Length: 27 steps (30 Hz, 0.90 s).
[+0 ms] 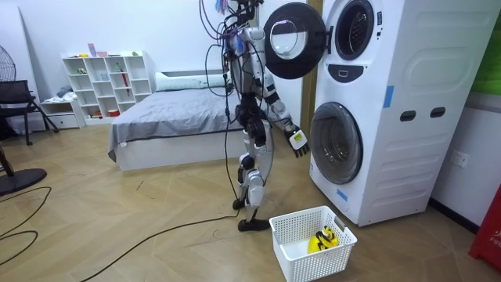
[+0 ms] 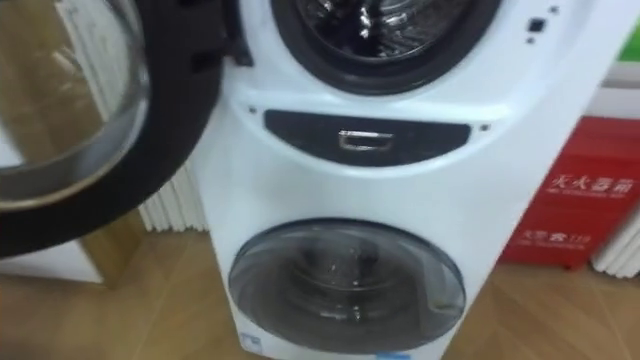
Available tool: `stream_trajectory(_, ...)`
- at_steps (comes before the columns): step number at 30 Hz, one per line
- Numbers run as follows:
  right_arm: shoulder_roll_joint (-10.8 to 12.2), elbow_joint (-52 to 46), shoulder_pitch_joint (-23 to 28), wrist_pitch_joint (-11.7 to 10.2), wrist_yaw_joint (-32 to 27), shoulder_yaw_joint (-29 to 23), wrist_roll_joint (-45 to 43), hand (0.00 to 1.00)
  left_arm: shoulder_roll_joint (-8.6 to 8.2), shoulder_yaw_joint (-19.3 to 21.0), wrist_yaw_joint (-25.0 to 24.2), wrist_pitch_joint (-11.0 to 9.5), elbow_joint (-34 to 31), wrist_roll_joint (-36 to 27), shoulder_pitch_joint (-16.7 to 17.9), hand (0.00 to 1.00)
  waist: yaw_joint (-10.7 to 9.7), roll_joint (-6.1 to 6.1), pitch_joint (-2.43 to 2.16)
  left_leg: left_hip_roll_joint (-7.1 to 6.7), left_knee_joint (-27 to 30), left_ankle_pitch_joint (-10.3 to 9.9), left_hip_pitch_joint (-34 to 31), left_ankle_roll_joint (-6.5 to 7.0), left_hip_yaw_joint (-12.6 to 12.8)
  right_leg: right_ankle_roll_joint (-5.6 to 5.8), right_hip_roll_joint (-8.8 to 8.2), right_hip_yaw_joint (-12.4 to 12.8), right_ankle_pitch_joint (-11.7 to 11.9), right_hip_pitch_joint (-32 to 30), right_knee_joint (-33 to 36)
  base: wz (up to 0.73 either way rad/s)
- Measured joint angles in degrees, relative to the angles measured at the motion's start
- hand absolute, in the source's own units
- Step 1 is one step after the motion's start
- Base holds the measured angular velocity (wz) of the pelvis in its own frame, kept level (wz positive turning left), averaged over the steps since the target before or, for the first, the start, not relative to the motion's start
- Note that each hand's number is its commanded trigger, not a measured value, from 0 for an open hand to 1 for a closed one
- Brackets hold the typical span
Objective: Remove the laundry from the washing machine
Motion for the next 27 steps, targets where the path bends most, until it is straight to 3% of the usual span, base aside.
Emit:
stream_trajectory(5,-0.35,-0.27,2.25,-0.02,0.07,-0.21,1.02,0.0,-0.61,0.34,-0.01,-0.11,0.75,-5.01,1.18,0.0,-0.06,0.0,-0.05,0.73,0.77,-0.12,-0.51,-1.11,-2.65,-1.46,1.26,0.26,-0.4,0.04,-0.88,-0.04)
stream_trajectory(8,-0.34,1.29,2.25,-0.13,-0.09,-0.34,0.94,0.0,-0.77,3.17,0.0,-0.16,2.5,-6.41,2.07,0.0,0.08,0.01,-0.06,1.05,0.5,0.02,-0.32,-1.46,-2.76,-1.85,1.78,0.74,-0.17,0.18,-1.48,-0.11)
stream_trajectory(15,-0.27,0.27,4.04,-0.12,-2.8,-2.93,1.71,0.0,-0.6,8.3,0.01,-0.17,3.75,-15.42,4.79,0.0,0.03,-0.01,-0.01,0.42,-0.51,-0.05,-0.1,-1.59,-4.62,-1.69,1.47,-0.53,-0.26,1.32,-2.62,0.09)
stream_trajectory(22,-0.26,-4.53,4.6,-0.12,-3.45,-4.36,-0.5,0.0,-0.27,12.44,0.01,0.17,4.01,-25.31,6.14,0.0,0.26,-0.05,0.63,-0.03,-1.34,-0.07,1.38,-1.56,-4.73,-1.27,1.16,0.1,-0.51,2.35,-2.71,-0.01)
stream_trajectory(25,-0.72,-7.68,5.92,-0.19,-3.31,-5.64,-0.88,0.0,0.78,18.34,0.01,0.63,3.05,-27.45,4.15,0.0,0.41,0.48,0.71,0.03,-1.27,-0.07,1.39,-1.56,-5.07,-1.28,1.23,0.03,-0.5,2.4,-2.61,0.02)
stream_trajectory(27,-1.0,-8.84,6.46,-0.33,-3.26,-7.51,-2.75,0.0,2.87,20.16,0.02,0.74,1.34,-29.15,1.38,0.0,0.53,1.53,0.4,-0.03,-1.36,-0.07,1.37,-1.56,-5.57,-1.28,1.24,-0.14,-0.5,2.34,-2.49,0.05)
